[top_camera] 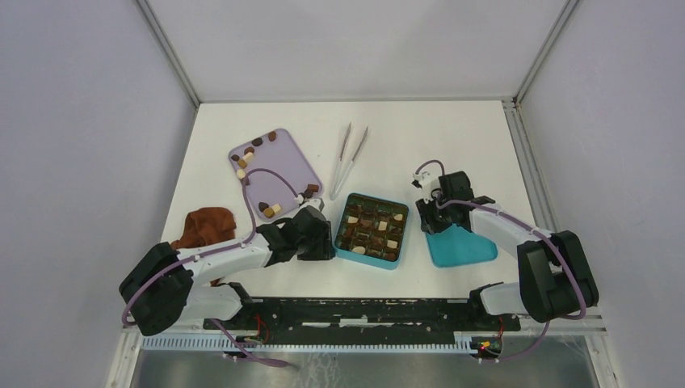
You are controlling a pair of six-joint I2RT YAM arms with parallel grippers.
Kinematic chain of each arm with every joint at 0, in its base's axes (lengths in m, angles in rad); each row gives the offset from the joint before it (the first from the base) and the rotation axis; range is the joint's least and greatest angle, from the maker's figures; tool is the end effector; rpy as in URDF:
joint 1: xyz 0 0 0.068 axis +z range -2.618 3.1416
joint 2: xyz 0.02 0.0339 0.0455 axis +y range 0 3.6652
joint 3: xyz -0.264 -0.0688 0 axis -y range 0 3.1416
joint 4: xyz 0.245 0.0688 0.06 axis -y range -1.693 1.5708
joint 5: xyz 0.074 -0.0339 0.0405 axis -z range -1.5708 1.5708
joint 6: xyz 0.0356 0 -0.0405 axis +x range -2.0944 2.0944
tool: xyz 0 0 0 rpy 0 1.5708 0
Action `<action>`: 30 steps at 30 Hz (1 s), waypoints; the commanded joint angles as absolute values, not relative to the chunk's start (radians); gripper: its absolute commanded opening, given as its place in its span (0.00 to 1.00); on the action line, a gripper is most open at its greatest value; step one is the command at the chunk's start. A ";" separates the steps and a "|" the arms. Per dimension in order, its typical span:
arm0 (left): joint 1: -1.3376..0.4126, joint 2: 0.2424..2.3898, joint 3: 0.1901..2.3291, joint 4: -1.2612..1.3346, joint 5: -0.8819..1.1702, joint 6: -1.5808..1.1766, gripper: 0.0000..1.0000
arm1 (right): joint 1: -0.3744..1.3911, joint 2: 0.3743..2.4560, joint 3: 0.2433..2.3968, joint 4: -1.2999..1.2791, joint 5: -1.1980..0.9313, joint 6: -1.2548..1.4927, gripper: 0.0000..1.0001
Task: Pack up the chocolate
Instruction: Pick up the box lid from the center of the board.
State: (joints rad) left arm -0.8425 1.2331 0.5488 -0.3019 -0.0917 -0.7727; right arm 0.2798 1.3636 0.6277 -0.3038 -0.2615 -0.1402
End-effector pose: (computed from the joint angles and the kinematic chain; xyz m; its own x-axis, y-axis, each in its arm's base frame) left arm 0.1493 -0.1625 0.1629 -0.8928 -0.0434 -0.4485 0.1206 0.9361 -0.3306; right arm 0.2305 0.0758 0.1584 -0.7657 -0.3605 -0.5327 -0.5046 0.8502 0.1500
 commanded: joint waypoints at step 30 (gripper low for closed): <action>-0.933 0.875 0.673 -0.452 -0.290 -0.825 0.61 | 0.286 1.477 0.733 -0.399 -0.023 -0.240 0.98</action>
